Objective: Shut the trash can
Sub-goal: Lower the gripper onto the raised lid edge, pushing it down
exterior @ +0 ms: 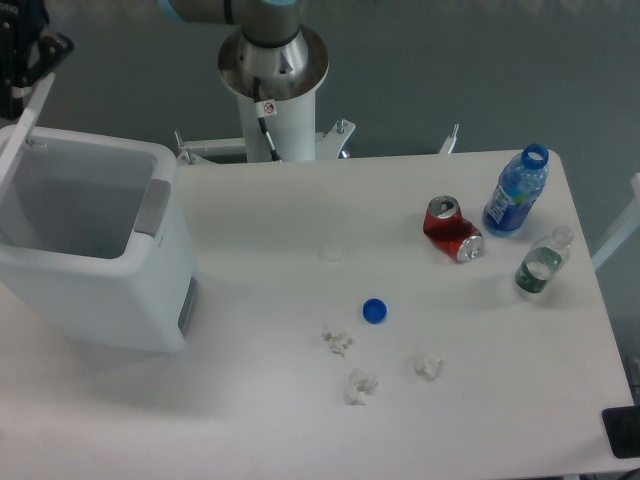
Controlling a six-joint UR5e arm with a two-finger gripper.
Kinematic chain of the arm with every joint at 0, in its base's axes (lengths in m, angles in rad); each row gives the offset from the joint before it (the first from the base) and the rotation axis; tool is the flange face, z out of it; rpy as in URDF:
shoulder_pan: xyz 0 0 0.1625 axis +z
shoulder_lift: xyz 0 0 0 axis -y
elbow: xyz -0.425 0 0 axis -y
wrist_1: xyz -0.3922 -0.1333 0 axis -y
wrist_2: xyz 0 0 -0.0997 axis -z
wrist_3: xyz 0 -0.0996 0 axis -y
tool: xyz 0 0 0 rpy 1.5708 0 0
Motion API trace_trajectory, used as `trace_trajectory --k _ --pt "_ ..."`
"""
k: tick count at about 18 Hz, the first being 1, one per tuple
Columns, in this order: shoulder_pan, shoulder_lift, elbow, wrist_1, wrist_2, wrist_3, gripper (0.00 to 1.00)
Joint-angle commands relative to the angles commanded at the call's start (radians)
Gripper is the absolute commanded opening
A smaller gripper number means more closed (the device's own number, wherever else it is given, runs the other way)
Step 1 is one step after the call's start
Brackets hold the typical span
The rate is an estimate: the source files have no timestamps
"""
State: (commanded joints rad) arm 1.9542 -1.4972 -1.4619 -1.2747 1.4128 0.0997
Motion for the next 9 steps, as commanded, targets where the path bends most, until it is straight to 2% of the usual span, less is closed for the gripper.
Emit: trace_trajectory --k 9 --pt "0.048 -0.003 -0.037 0.003 0.0 0.002 0.02"
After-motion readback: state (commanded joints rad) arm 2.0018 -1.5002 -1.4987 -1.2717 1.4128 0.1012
